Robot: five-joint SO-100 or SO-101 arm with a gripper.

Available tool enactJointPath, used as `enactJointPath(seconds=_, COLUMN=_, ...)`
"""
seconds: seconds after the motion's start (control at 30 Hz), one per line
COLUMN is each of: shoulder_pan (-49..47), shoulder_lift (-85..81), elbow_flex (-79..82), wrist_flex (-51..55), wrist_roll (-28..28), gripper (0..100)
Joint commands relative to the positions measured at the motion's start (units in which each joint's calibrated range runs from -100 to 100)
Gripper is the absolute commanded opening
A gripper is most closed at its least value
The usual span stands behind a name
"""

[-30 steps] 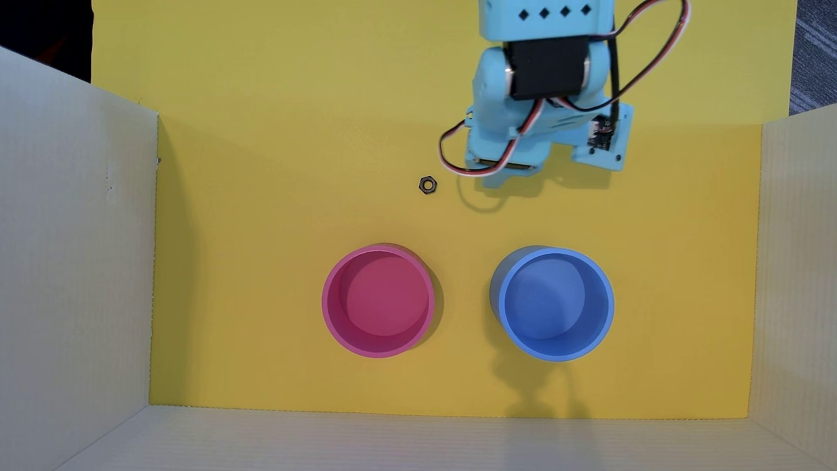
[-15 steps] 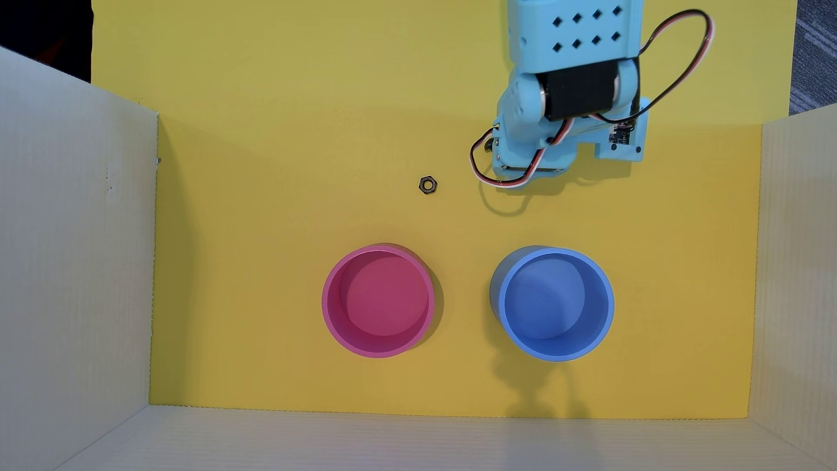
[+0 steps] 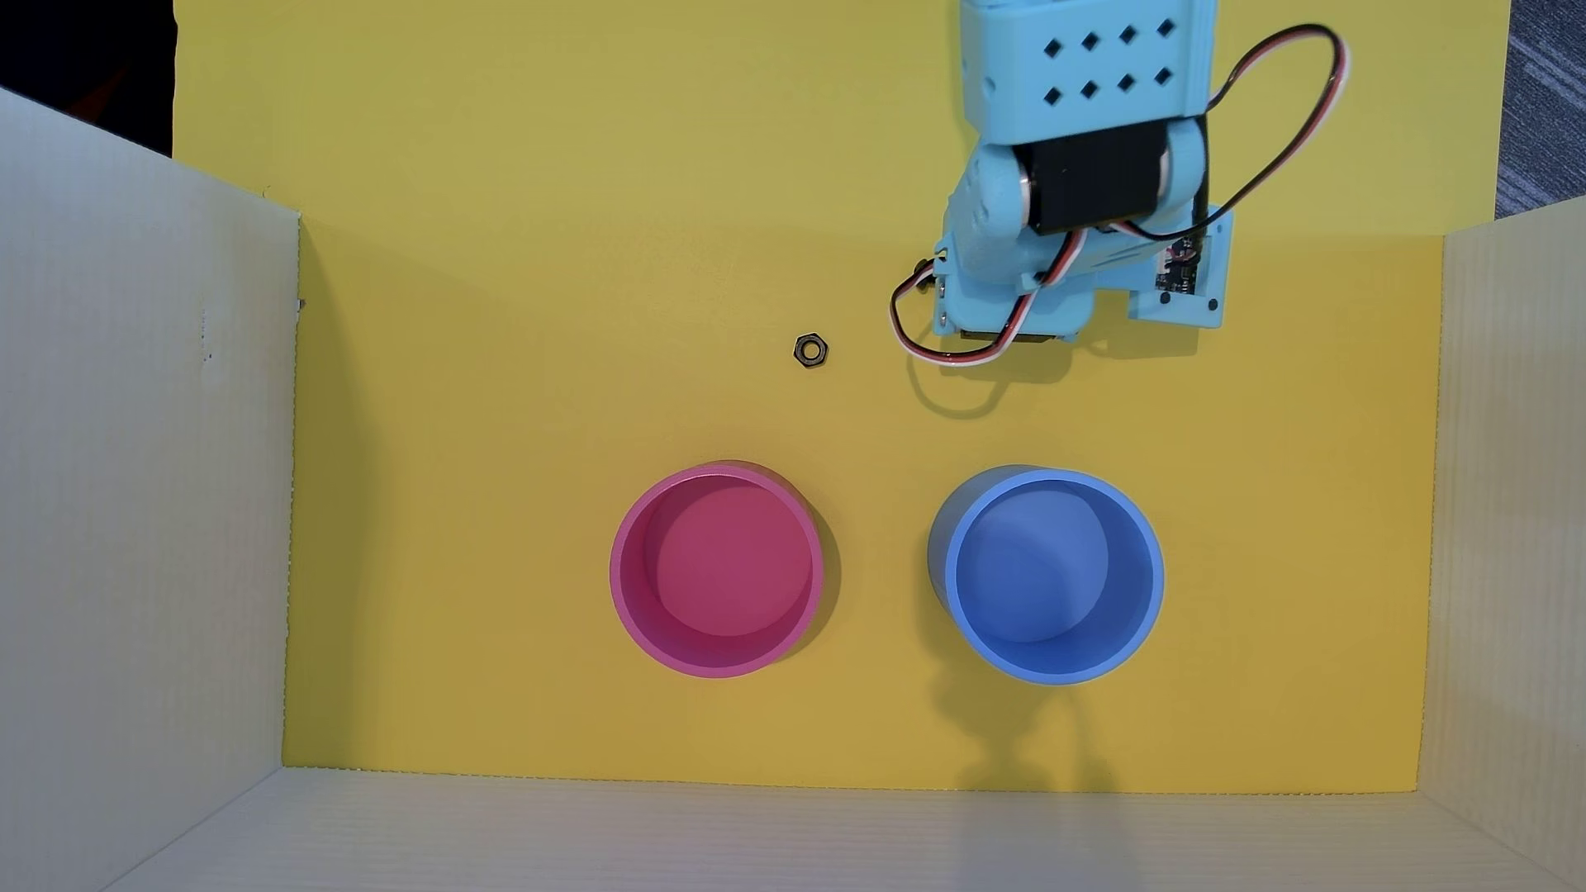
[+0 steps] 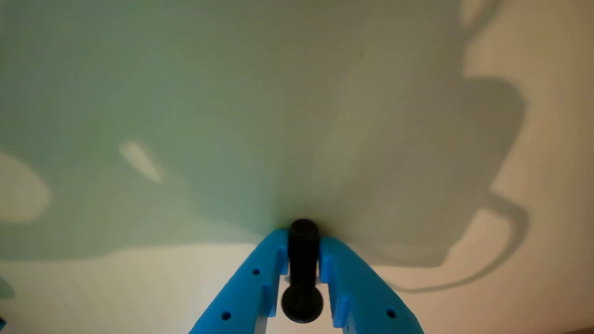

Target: Pick up the bolt and place it in the pink box

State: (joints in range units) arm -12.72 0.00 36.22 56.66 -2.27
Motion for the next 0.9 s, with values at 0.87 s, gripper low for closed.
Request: enactJointPath(seconds=0.87, shoulder_pan=18.02, shoulder_lift=6.73, elbow_flex=-52.82, wrist_flex=15.54, wrist_roll=1.93, gripper=1)
